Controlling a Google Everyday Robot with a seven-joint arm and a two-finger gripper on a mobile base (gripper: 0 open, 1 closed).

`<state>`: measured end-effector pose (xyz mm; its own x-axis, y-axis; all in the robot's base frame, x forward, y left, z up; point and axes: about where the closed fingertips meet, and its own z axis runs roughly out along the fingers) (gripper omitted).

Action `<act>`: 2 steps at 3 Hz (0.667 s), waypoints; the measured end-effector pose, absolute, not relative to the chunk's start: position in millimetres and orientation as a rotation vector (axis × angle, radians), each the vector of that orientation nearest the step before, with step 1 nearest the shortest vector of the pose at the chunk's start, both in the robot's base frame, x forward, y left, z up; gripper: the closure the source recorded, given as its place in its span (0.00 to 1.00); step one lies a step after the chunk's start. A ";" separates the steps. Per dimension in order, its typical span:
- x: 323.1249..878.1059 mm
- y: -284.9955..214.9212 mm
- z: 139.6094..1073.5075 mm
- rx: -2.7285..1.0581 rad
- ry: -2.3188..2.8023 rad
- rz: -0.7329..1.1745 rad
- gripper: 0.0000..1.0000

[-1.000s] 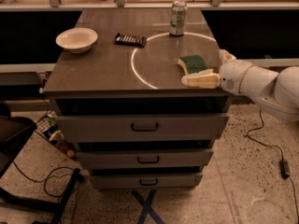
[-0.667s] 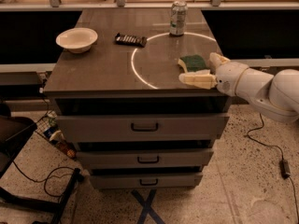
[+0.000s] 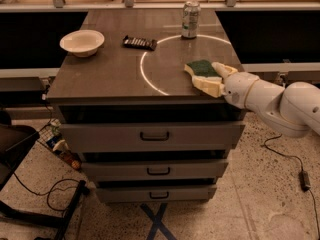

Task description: Place sponge into paper bowl

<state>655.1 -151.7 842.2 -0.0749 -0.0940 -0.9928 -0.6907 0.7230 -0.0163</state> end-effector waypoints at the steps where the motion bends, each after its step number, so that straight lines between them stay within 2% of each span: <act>1: 655.4 -149.7 842.9 -0.656 1.591 0.557 0.86; 2: 655.6 -147.2 843.2 -0.659 1.590 0.560 1.00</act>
Offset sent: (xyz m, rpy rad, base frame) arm 0.0003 0.0018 0.0007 -0.0004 -0.0007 0.0034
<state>655.6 -147.2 843.2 -0.0731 -0.0944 -0.9928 -0.6962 0.7177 -0.0170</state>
